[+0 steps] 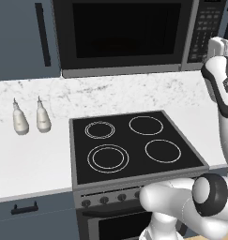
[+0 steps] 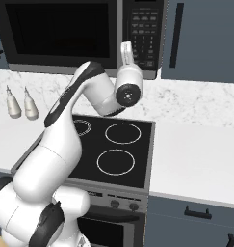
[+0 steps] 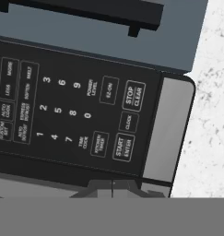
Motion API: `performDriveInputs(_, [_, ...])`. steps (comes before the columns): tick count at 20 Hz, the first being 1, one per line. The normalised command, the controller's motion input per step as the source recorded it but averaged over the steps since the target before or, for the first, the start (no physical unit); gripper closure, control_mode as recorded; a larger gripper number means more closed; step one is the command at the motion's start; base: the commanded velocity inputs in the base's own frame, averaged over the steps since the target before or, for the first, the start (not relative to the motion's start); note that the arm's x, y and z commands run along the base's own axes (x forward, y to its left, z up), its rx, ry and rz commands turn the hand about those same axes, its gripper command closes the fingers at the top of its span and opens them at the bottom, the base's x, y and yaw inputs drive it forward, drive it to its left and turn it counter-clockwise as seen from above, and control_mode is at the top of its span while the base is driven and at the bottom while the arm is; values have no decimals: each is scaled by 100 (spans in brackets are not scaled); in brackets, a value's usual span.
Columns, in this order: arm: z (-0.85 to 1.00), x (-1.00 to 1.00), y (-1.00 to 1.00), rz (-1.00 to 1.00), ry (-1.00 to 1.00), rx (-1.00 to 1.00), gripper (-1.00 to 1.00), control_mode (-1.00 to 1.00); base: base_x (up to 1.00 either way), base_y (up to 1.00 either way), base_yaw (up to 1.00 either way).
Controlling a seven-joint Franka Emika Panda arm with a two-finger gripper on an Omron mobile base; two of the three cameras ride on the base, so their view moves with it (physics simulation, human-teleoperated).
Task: Open the microwave, place the bowl with waffle inside the microwave, then close the microwave door and turn it on.
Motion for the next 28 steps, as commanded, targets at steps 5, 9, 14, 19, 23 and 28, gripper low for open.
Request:
performDriveInputs(5, [-3, 35, 0, 2, 0, 2, 100, -100, 0, 0, 0])
performDriveInputs(9, [-11, 36, 0, 1, 0, 2, 100, -100, 0, 0, 0])
performDriveInputs(14, [-20, 35, -1, 0, 0, 3, 100, -100, 0, 0, 0])
performDriveInputs(19, [-12, 43, -6, 0, 0, 4, 100, -100, 0, 0, 0])
performDriveInputs(23, [-1, 50, -11, 0, 0, 5, 100, -100, 0, 0, 0])
performDriveInputs(28, [0, 19, -12, 0, 0, 3, 100, -100, 0, 0, 0])
